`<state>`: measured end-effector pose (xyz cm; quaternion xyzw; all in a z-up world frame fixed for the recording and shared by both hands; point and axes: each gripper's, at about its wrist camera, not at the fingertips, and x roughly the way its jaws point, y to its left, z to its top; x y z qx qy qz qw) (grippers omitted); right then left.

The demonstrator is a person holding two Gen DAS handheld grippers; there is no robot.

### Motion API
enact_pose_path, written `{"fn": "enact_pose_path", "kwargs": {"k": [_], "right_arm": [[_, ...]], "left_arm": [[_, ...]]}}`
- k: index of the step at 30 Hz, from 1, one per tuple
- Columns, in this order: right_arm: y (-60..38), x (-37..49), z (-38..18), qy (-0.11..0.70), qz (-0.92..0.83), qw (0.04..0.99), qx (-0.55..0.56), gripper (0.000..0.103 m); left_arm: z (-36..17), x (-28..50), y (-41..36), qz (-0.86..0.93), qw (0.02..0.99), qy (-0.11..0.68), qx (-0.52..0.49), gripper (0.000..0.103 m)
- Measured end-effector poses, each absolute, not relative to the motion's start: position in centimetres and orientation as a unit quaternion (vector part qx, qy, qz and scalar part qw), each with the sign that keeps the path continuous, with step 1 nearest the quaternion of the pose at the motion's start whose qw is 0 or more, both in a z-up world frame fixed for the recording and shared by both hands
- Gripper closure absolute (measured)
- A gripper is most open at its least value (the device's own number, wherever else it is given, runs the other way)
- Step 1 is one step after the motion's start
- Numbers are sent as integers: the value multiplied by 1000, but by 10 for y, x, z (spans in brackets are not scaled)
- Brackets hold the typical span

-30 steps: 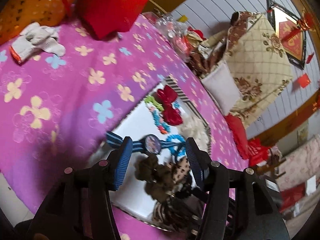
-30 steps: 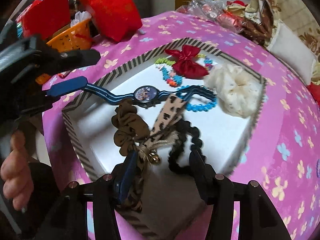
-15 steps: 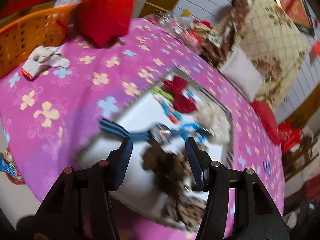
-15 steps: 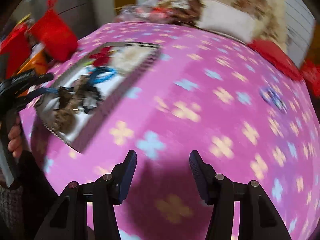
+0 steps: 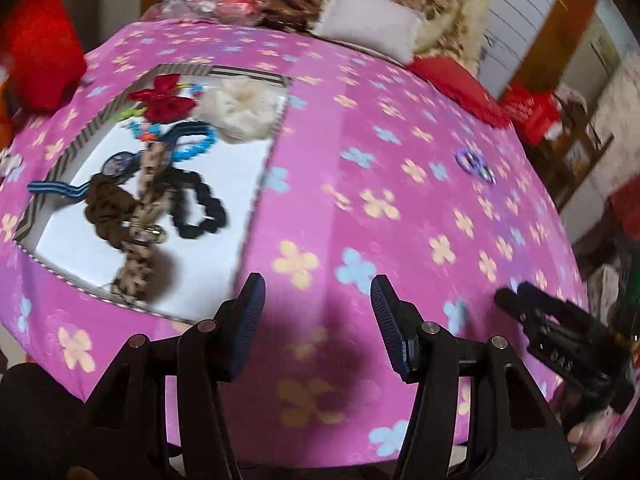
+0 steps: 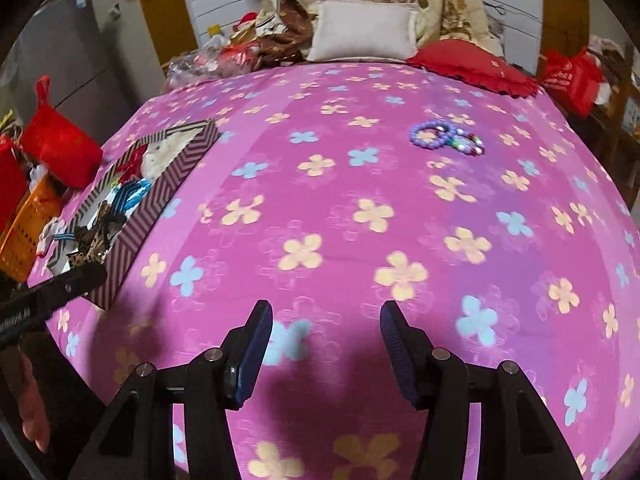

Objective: Organize jewelry

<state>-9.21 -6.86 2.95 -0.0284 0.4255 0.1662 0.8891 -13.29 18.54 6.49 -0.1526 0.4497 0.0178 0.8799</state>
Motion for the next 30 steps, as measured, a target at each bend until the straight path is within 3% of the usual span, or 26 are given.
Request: {"fn": "enact_pose_path", "kwargs": {"k": [12, 22, 30], "right_arm": [[-143, -47, 23, 443, 119, 887, 58, 49], [-158, 72, 46, 431, 94, 894, 79, 51], [-89, 155, 34, 461, 125, 878, -10, 51]], "left_arm": [[48, -121, 148, 7, 867, 487, -109, 48], [27, -111, 126, -17, 856, 509, -87, 48], [20, -103, 133, -22, 856, 508, -96, 48]]}}
